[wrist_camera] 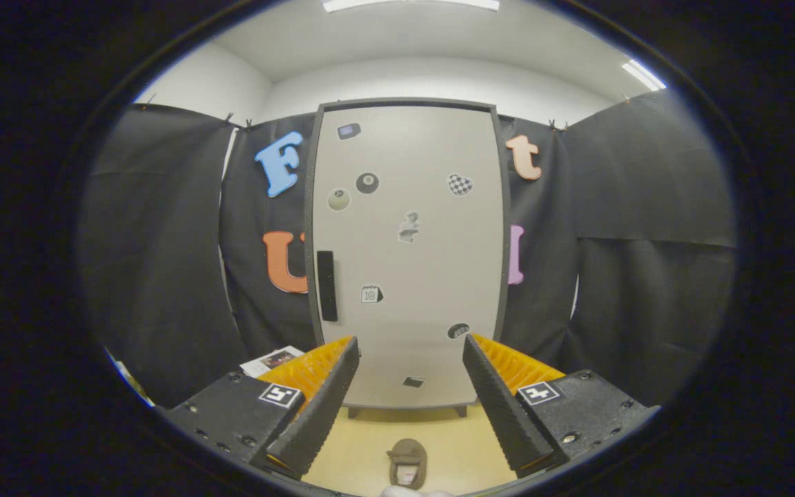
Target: Open the shoe cabinet door, grab the shoes and put them into the shoe cabinet, then close the shoe cabinet door.
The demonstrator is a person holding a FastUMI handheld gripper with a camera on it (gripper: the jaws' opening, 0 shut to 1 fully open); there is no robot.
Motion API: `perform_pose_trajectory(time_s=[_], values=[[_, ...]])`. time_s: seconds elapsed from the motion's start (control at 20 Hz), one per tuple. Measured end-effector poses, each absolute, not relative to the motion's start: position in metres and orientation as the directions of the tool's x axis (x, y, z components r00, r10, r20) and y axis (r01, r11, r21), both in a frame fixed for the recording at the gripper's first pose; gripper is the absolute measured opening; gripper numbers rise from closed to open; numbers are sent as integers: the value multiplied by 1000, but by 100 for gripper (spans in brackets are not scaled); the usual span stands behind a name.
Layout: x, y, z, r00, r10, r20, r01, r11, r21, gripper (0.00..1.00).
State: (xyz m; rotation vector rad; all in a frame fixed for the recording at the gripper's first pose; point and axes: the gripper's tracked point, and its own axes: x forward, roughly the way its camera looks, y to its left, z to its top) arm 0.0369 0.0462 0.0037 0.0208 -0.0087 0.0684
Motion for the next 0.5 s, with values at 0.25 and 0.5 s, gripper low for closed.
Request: perform_pose_trajectory(time_s=[0.25, 0.5], values=[[106, 106, 7, 988, 157, 3, -157, 987, 25, 99], [173, 155, 8, 975, 220, -28, -218, 974, 53, 99]])
